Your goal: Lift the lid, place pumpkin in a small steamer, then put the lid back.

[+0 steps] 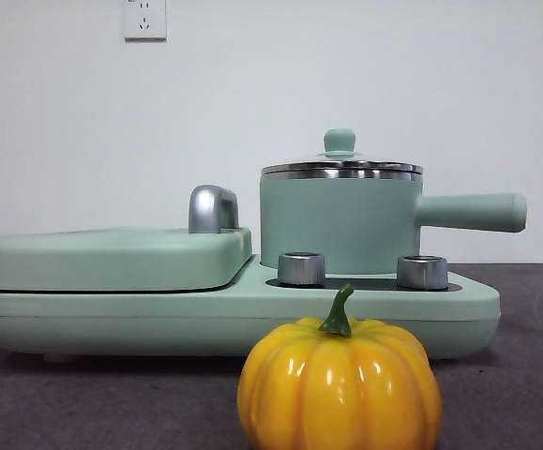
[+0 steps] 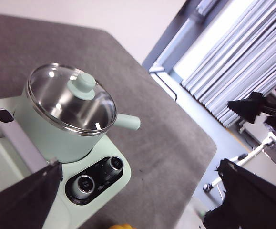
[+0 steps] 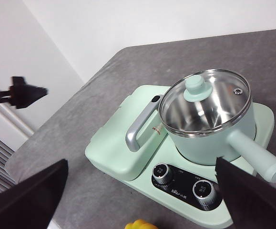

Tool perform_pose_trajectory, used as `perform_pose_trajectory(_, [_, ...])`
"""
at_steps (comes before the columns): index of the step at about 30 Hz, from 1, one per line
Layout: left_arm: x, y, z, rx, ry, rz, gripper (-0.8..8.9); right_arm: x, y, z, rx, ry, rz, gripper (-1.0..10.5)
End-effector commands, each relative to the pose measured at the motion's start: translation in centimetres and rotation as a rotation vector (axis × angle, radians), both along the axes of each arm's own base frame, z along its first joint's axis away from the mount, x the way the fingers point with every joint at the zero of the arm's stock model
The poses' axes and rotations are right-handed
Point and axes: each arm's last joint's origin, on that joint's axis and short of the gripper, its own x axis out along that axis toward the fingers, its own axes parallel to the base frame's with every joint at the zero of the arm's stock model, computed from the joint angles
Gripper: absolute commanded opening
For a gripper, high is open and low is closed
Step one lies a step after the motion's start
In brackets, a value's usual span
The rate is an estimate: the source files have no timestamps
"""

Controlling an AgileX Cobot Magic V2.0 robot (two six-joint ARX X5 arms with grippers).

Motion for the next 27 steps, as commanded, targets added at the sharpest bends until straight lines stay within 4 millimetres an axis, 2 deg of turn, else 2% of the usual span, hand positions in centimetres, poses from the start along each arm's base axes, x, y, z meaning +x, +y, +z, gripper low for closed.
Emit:
perform_pose_trajectory(1, [1.9,-1.1,0.7,0.042,-0.025,-0.021,5.35,-0.1,0.0,0.4,0.003,-0.012,0.002,4.9])
perform_pose_trajectory(6, [5.1,-3.6,1.2,0.131,-0.043,-0.059,5.34,-0.1,0.0,0.4,0.004,-0.012,0.002,4.9])
perform_pose_trajectory(15, [10.3,-9.9,2.3,0.328,-0.195,-0.076,5.30,-0.1,0.0,0.4,0.002,-0.011,-0.004,4.9])
perform_pose_trajectory(20, [12.4,-13.4,1.0,0.418,-0.292,-0.065,5.30,-0.1,0.0,0.4,0.002,-0.012,-0.004,4.9])
perform_pose_trajectory(27, [14.2,-17.5,-2.1,0.429,-0.353,-0.077,5.27,-0.1,0.0,0.4,0.002,-0.012,-0.004,4.9])
